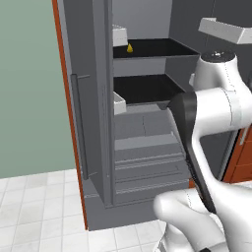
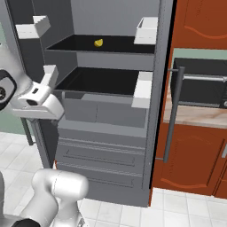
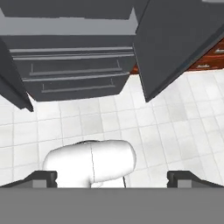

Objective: There is a bowl on the dining counter. Grab a lemon wedge from the fridge and place it in the bowl. Then get the liquor bottle and glass cup from the cabinet and place them next to the bowl.

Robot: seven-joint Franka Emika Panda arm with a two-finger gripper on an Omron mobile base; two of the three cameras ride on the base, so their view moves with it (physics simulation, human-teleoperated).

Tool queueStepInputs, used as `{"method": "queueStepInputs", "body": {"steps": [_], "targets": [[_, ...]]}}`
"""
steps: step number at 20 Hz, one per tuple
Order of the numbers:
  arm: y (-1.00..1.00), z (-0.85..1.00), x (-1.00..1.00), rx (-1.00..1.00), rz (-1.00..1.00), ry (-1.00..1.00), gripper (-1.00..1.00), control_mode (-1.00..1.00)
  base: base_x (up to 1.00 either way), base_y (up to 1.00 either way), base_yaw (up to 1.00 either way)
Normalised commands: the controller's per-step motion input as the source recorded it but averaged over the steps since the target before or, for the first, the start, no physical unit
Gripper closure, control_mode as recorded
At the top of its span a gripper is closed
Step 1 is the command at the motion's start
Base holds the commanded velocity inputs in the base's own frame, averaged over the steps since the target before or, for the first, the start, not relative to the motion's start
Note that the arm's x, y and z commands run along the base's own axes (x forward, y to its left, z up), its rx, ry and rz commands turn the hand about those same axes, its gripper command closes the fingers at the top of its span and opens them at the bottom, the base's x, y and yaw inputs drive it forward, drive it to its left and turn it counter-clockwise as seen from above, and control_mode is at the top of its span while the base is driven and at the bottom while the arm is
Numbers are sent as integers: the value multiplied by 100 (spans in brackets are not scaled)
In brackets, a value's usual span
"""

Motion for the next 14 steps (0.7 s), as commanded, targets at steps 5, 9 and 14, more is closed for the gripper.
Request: {"method": "queueStepInputs", "body": {"steps": [5,9,14], "targets": [[0,0,30,0,14,0,-100,-100,0,0,0],[0,0,36,0,7,0,-100,-100,0,0,0],[0,0,30,0,2,0,-100,-100,0,0,0]]}}
